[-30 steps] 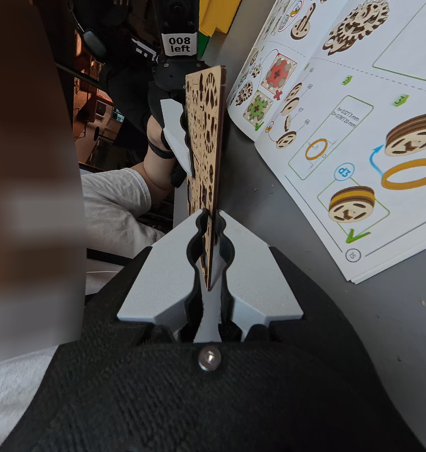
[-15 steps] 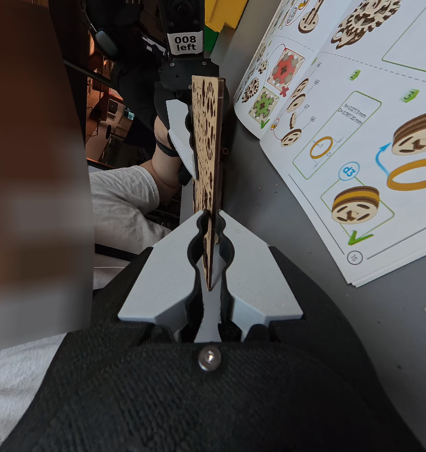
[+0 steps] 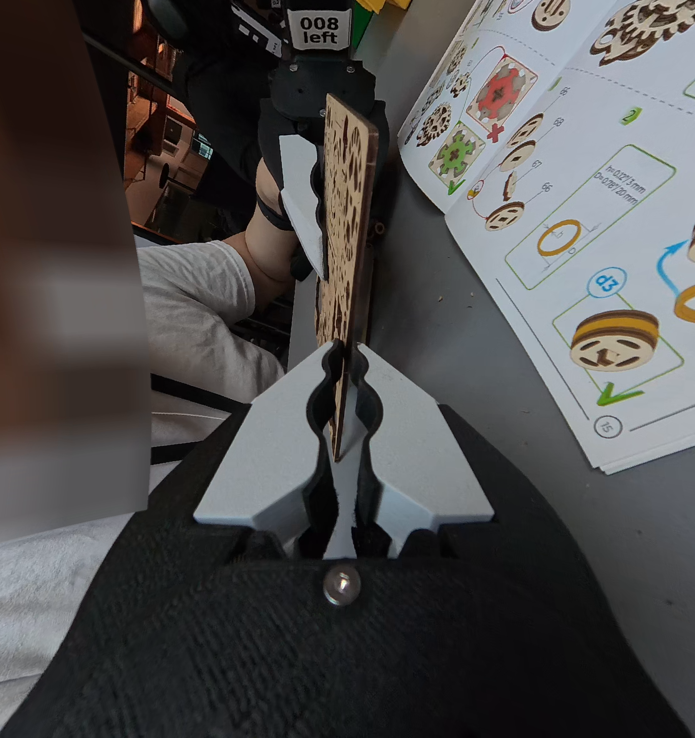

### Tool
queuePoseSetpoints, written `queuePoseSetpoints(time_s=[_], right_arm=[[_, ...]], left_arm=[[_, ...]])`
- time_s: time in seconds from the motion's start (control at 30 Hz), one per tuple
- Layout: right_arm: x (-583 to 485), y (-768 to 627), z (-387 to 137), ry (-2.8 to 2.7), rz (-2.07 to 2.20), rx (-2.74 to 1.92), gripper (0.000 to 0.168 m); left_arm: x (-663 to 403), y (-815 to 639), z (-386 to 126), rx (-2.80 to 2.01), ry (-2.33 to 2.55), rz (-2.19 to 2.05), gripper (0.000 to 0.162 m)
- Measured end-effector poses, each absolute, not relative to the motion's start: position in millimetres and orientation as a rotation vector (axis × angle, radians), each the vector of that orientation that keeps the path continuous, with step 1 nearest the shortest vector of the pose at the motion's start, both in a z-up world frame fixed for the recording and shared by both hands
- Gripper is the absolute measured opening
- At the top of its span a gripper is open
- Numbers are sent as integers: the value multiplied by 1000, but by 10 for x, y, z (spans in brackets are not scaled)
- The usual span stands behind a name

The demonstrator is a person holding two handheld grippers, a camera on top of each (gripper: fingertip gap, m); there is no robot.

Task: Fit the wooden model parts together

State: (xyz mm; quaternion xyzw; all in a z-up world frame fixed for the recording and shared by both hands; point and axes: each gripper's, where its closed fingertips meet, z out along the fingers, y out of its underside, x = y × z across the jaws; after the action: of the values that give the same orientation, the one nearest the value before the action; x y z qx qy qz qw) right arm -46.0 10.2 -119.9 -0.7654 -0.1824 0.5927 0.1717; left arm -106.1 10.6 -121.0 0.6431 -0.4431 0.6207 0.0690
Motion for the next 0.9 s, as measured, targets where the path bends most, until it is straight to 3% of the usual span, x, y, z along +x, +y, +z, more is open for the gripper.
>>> queuePoseSetpoints(time_s=[0.9], right_arm=[[-440, 69, -1219, -613, 1600, -2178, 4]], left_arm=[[-1060, 77, -1211, 1932, -1380, 1860, 0]])
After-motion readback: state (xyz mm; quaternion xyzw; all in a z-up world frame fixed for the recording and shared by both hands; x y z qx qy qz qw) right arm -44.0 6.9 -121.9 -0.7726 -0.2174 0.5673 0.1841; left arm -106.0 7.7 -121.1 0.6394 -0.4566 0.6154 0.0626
